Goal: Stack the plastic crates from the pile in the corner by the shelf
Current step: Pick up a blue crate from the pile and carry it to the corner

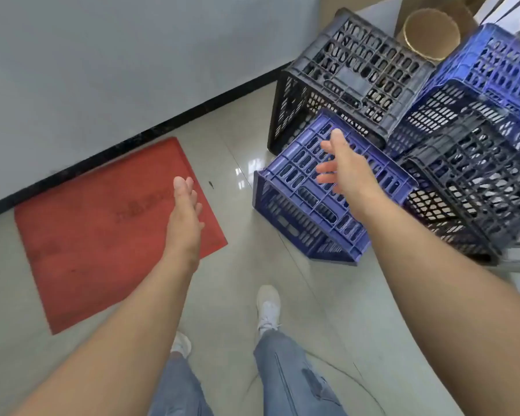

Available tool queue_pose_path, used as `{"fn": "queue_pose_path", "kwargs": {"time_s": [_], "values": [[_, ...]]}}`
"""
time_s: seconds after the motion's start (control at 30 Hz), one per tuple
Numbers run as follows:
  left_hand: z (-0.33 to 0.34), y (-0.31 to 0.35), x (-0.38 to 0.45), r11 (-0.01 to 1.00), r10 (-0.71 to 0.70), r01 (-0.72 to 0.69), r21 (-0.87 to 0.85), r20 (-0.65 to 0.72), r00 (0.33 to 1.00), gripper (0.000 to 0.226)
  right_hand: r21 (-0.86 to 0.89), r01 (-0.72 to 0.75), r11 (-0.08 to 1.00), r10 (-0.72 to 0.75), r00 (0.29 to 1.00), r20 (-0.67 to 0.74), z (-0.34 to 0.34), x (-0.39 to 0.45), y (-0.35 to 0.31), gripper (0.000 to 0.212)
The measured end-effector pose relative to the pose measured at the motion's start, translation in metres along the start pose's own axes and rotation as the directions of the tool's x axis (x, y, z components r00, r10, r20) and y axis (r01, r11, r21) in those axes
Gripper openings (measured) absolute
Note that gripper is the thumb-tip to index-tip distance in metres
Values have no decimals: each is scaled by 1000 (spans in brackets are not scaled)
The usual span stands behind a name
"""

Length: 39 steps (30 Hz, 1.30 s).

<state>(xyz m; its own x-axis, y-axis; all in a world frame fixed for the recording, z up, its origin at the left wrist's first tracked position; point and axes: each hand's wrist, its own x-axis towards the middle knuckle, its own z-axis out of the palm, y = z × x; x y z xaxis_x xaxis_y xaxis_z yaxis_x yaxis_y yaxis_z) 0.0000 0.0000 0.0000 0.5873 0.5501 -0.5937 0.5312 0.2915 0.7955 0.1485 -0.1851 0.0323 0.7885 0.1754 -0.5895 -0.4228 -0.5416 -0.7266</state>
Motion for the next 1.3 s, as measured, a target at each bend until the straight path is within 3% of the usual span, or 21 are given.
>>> {"fn": "queue_pose_path", "kwargs": {"time_s": [0.13,0.23,0.37,0.53,0.73,0.97,1.3], "values": [[13,-33,27,995,-97,97,6,12,995,64,-85,-94,992,94,996,-4,8,24,32,58],[17,-60,46,989,-148,148,17,7,989,64,-259,-97,961,104,995,11,20,41,56,57],[18,-88,65,983,-182,182,20,21,983,63,-333,-115,936,128,992,16,39,58,90,49],[16,-113,94,978,-199,199,54,-10,980,64,-554,-107,826,148,989,30,61,86,129,52],[15,-142,119,975,-206,207,79,-15,978,64,-702,-72,709,43,997,-59,88,100,152,57],[1,-164,129,964,-254,255,77,-29,967,64,-670,-18,742,-89,988,-125,95,97,153,53],[-70,-159,153,969,-238,242,43,-82,968,63,-530,-10,848,-121,970,-213,155,98,98,54]]}}
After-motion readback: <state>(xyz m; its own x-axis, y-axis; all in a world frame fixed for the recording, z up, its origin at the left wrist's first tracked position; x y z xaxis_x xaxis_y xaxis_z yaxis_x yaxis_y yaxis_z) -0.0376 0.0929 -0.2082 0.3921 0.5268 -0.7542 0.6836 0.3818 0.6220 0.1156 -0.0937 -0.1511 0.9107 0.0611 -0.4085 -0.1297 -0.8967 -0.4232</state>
